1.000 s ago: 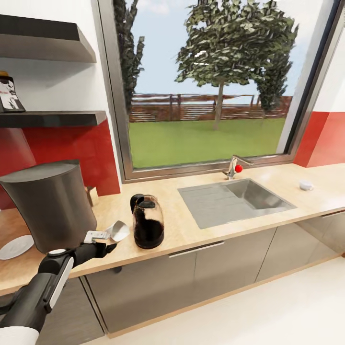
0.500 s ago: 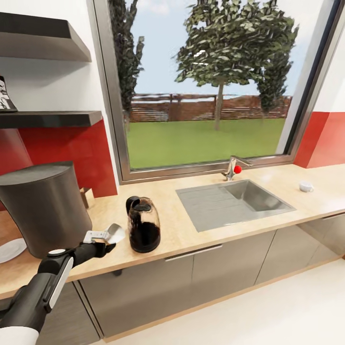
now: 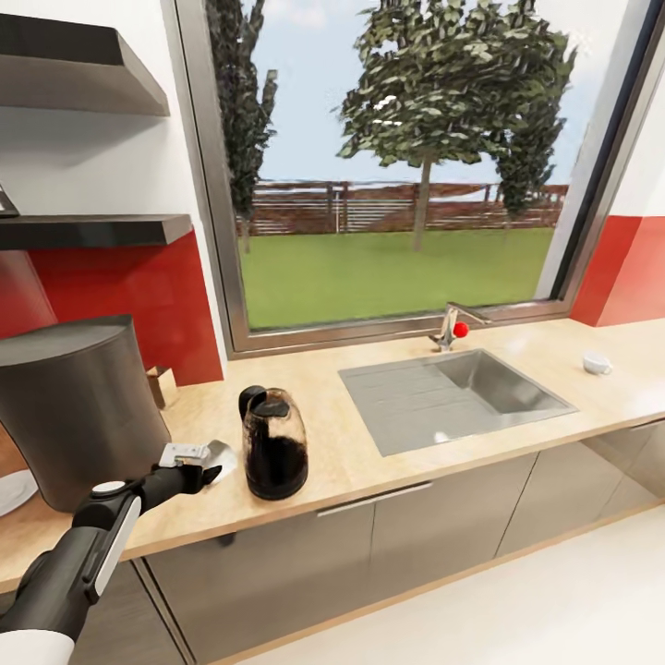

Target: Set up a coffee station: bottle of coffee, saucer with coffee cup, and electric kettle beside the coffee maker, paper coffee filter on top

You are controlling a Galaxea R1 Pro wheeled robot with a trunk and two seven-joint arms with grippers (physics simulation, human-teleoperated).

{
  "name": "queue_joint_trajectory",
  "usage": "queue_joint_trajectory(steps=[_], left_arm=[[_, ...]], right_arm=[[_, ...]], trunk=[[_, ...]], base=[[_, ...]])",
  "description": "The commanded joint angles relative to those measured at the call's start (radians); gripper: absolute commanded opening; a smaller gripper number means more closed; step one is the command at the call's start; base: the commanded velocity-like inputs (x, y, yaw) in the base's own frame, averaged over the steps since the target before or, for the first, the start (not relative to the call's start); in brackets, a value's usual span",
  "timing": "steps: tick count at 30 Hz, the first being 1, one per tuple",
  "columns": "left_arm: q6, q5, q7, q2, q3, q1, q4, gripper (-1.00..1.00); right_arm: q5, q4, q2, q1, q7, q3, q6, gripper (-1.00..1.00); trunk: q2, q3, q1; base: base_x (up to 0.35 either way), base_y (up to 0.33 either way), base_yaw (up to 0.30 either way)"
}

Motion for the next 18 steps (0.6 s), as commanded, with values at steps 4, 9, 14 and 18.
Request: queue_joint_trajectory(steps=[4,9,14,18], left_arm=[[0.007,0.008,0.062,0.000,0.000,0.000,-0.001,1.00],[0.007,0.009,0.084,-0.001,-0.001,0.000,0.000,1.00],[0.007,0.009,0.086,-0.001,-0.002,0.000,0.005,1.00],[0.006,0.007,0.086,-0.002,-0.003,-0.001,0.041,1.00]], right_arm=[[0.000,0.001,0.000,-0.001,0.000,0.001,-0.003,1.00],[0.000,0.001,0.000,-0.001,0.000,0.002,-0.003,1.00],[0.000,0.001,0.000,-0.001,0.000,0.002,-0.003,1.00],[0.001,0.001,0.000,-0.001,0.000,0.002,-0.003,1.00]], trunk=[[-0.002,-0.002,0.001],[-0.002,-0.002,0.001],[-0.002,-0.002,0.001],[-0.002,-0.002,0.001]], base=[[0.022,0.000,0.000],[0.003,0.000,0.000],[0.072,0.000,0.000],[0.146,0.000,0.000]])
